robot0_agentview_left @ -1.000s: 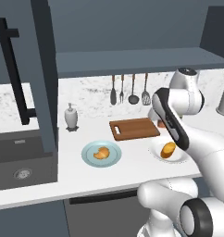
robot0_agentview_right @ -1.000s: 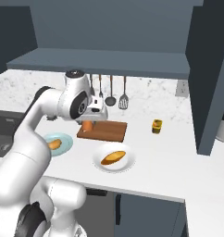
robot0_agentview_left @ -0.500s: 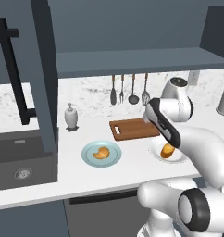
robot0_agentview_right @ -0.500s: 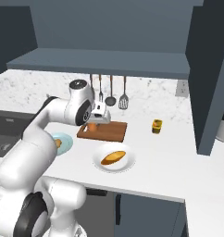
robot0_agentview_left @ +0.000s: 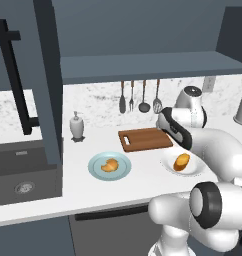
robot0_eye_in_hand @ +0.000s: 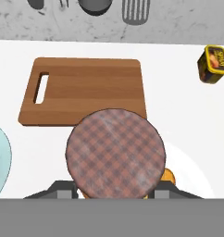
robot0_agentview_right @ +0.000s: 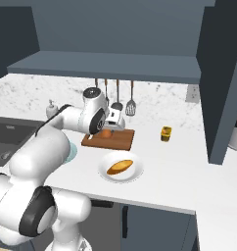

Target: From the different types of pastries on the counter, select a croissant and place it on the cutting board. Then retrieve a jar of jam from the cabinet and place it alongside the croissant on the cutting board.

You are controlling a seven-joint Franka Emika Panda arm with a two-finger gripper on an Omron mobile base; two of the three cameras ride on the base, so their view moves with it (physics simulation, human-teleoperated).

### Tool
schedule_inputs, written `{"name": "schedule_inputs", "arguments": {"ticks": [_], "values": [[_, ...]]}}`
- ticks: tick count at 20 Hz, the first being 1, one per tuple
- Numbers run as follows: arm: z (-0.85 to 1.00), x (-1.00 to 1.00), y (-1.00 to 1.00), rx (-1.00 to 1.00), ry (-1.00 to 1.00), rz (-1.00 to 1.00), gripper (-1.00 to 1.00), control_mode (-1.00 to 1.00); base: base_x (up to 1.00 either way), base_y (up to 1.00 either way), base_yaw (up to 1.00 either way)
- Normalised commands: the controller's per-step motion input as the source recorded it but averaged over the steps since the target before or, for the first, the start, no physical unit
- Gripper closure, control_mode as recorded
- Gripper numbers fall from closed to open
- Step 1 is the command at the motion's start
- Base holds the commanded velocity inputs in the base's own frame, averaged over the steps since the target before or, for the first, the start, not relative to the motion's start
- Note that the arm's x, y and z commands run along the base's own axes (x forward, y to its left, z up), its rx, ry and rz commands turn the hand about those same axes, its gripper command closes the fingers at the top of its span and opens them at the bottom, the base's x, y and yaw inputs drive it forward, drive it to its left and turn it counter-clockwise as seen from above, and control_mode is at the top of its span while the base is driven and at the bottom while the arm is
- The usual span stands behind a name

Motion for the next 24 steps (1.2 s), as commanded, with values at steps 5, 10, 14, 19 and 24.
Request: {"name": "schedule_inputs", "arguments": {"ticks": [5,10,14,19,24], "values": [[-0.15,0.44,-0.06,0.00,-0.03,0.00,1.00,-1.00,0.00,0.00,0.00],[-0.12,0.29,-0.18,0.01,0.00,0.00,1.00,-1.00,0.00,0.00,0.00],[-0.17,0.41,-0.10,0.00,-0.02,0.00,1.00,-1.00,0.00,0.00,0.00],[-0.14,0.37,-0.04,0.00,-0.02,0.00,1.00,-1.00,0.00,0.00,0.00],[-0.16,0.30,-0.06,0.01,0.00,0.00,1.00,-1.00,0.00,0.00,0.00]]}}
